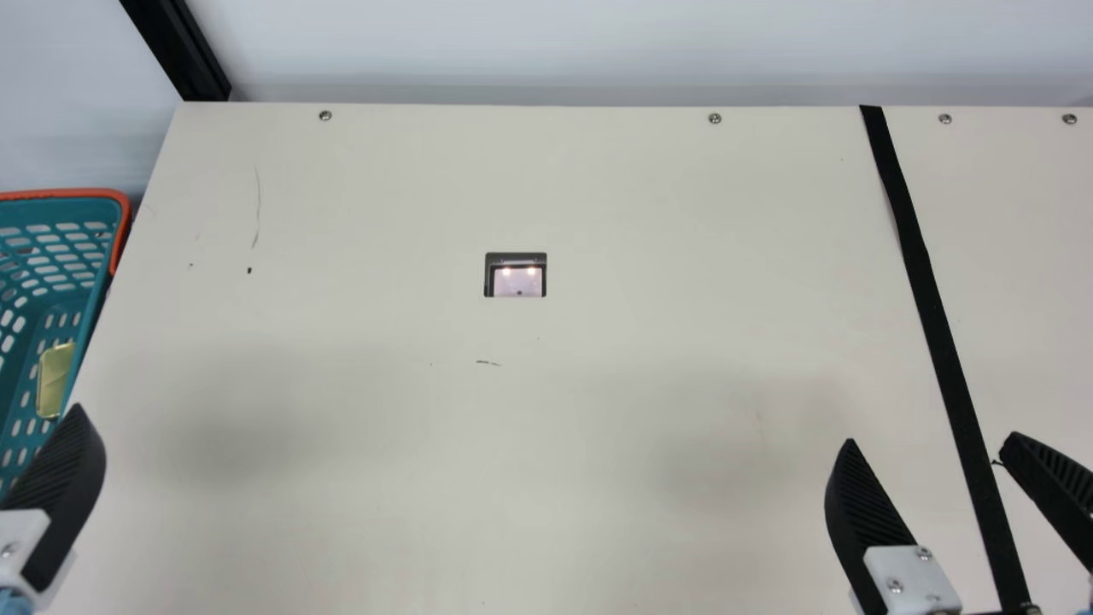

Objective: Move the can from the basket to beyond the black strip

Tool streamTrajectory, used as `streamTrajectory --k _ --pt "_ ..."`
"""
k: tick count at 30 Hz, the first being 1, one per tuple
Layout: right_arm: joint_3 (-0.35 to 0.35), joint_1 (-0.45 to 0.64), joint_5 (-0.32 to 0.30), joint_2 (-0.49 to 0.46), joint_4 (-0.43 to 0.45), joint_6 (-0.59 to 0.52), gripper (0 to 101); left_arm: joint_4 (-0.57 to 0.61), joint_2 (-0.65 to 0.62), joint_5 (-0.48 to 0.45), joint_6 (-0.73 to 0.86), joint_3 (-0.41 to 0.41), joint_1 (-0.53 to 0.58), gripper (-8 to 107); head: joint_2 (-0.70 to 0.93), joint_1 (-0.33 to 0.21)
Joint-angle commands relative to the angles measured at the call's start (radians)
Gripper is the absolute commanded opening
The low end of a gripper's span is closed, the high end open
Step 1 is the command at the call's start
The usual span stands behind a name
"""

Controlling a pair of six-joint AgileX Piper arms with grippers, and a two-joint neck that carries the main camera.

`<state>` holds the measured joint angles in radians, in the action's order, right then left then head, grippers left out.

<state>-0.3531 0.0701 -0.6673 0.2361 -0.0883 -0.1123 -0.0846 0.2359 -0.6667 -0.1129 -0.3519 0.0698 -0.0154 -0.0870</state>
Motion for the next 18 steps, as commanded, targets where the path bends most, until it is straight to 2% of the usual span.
streamTrajectory --k 1,18 --pt "0.0 0.0 0.0 0.0 0.0 0.0 101 0.0 0.0 0.0 0.0 0.0 0.0 90 0.005 -0.006" --pt "0.0 0.0 0.0 0.0 -0.001 0.0 101 0.0 0.0 0.0 0.0 0.0 0.0 90 0.006 -0.006"
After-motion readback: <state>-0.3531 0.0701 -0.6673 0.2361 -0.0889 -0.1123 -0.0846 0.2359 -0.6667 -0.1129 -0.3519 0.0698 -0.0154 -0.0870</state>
